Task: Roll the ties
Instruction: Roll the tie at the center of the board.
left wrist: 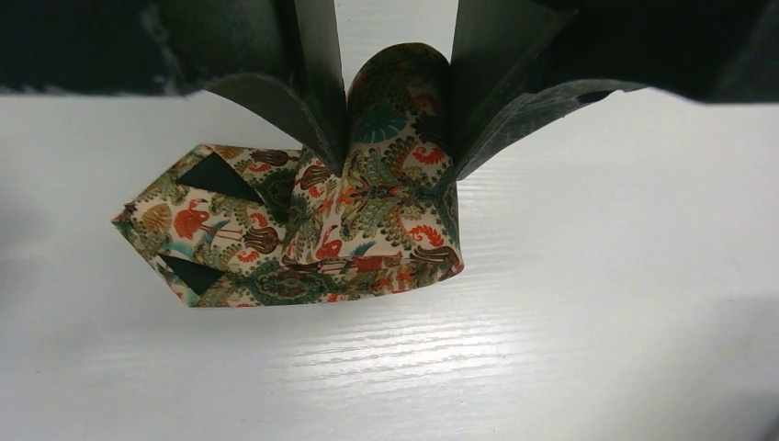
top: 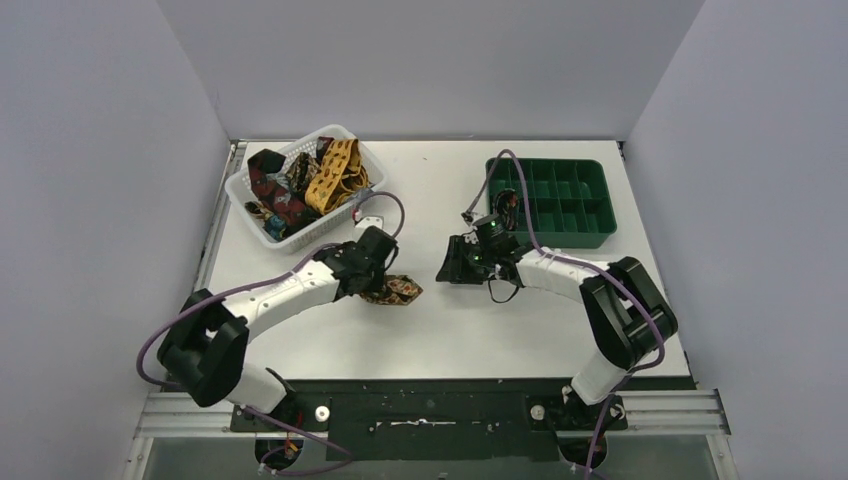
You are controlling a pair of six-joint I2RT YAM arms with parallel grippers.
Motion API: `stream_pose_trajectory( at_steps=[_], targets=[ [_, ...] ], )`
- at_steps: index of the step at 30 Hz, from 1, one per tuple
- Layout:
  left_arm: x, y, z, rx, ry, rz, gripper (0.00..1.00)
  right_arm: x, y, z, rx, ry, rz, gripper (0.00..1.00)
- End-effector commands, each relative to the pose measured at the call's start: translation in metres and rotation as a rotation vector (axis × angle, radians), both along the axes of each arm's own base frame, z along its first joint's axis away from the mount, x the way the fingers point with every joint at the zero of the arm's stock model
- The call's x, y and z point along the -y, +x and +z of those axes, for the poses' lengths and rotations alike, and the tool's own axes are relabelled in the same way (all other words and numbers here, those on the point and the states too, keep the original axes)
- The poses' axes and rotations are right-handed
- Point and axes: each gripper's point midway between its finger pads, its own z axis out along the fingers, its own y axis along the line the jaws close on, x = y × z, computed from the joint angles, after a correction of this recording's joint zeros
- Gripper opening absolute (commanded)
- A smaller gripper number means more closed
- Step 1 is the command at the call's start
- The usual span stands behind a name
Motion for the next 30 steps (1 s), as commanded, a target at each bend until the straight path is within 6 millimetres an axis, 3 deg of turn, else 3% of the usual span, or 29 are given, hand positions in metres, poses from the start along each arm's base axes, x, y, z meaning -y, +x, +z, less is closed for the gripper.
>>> stream_pose_trajectory(
  at_steps=[1, 17, 30],
  targets=[
    [-0.013, 0.008, 0.016, 0.075, 0.238, 0.059, 0.39, 0.014, 0.018, 0.021, 0.069, 0.04, -0.085, 0.41],
    [0.071, 0.006, -0.001, 0.072, 0.401, -0.063, 0.49, 0.059, 0.029, 0.013, 0.04, 0.032, -0.205, 0.42],
    [0.126, 0.008, -0.011, 0.043, 0.279, -0.186, 0.58, 0.073, 0.029, 0.014, 0.038, 0.033, -0.228, 0.42]
  ],
)
